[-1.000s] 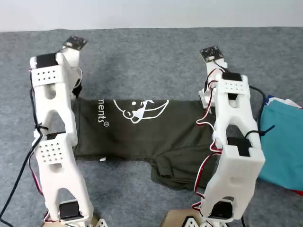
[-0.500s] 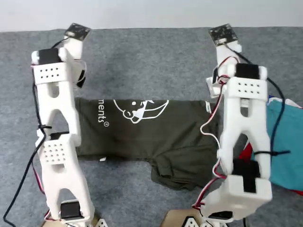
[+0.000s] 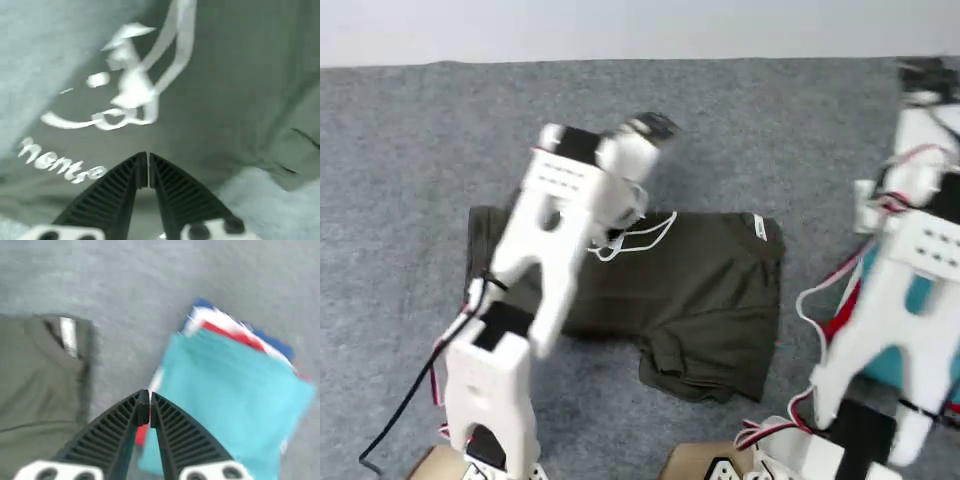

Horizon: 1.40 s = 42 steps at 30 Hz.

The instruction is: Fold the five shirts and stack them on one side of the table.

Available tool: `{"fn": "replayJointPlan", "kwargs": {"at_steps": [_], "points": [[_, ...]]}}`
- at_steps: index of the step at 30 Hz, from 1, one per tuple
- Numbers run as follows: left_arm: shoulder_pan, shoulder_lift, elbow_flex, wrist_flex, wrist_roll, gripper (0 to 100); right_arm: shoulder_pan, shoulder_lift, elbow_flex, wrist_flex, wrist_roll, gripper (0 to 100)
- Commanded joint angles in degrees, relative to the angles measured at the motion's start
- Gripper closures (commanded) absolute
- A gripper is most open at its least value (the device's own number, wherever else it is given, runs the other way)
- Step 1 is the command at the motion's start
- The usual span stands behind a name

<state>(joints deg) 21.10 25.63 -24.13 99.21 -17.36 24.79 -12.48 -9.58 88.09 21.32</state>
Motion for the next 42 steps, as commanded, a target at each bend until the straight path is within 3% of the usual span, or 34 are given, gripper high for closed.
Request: {"fn": "replayJointPlan", "kwargs": {"at_steps": [1, 5, 9, 20, 27, 42], "points": [[7.6, -4.9, 3.0, 1.2, -1.8, 98, 8.5, -3.9, -3.1, 2.3, 0.4, 98.8], [14.9, -5.3, 7.2, 1.2, -4.4, 98, 15.1, -5.7, -3.1, 5.8, 0.6, 98.8], [21.2, -5.2, 9.2, 1.2, -4.5, 89, 20.2, -7.6, -3.1, 9.0, 1.8, 98.8], [37.7, -4.7, 11.8, 1.1, -4.3, 85, 26.0, -13.7, -3.0, 12.1, 8.2, 98.8], [38.9, -4.7, 15.3, 0.0, -4.2, 85, 30.0, -15.8, -3.0, 12.1, 10.9, 98.8], [35.6, -4.6, 26.3, -19.5, -4.1, 85, 33.2, -15.9, -3.1, 14.1, 11.6, 98.8]]}}
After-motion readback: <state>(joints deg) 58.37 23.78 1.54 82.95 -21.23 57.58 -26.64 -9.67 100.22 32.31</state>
